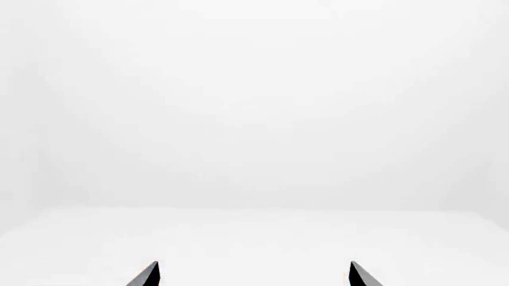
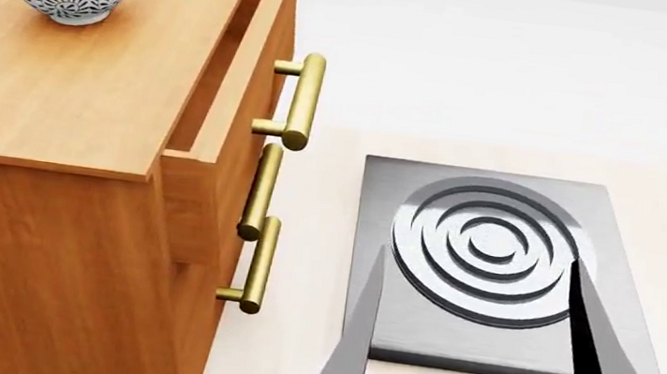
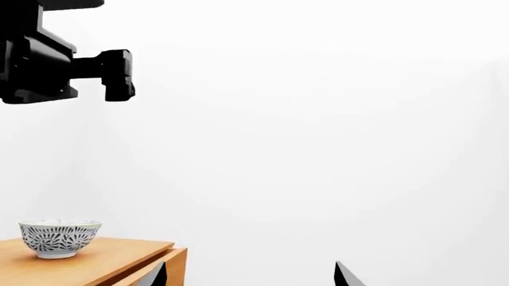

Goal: Pick the akita bowl on the wooden cabinet and place it on the plate.

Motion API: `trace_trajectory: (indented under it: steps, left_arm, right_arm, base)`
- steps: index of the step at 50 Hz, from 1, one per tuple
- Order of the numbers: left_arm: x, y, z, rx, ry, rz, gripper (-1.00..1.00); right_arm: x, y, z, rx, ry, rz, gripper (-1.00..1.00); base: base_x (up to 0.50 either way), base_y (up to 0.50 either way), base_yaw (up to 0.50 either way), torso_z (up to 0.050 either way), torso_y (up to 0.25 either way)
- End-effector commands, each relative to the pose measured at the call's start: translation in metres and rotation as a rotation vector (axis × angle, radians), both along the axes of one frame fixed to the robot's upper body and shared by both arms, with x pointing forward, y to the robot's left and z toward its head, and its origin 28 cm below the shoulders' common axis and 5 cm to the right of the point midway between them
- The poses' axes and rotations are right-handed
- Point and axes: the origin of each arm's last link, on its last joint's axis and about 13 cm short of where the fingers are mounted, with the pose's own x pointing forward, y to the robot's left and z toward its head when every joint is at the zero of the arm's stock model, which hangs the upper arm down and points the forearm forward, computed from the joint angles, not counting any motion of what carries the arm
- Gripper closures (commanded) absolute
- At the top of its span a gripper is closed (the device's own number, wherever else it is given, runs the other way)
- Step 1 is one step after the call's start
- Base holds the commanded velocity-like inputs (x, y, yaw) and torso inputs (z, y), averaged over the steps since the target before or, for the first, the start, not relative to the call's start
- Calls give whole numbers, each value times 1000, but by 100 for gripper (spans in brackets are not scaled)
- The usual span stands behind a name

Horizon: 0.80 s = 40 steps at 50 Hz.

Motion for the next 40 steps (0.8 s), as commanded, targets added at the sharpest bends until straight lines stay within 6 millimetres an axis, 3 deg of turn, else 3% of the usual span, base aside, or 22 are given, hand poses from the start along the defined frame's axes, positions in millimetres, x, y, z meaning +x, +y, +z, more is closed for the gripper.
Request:
trace_trajectory:
  steps: [1, 26, 40]
  left_arm:
    - [18, 16, 1, 34, 120, 92, -100]
    - [32, 37, 6, 94, 272, 224, -100]
    - [38, 44, -3, 76, 323, 268, -100]
  right_arm:
    - [0, 0, 0, 2, 0, 0, -100]
    - [-1, 0, 1, 0, -1, 2, -100]
    - [0, -2, 0, 4, 0, -2, -100]
  base:
    - [0, 0, 0, 0, 0]
    - [0, 0, 0, 0, 0]
    - [0, 0, 0, 0, 0]
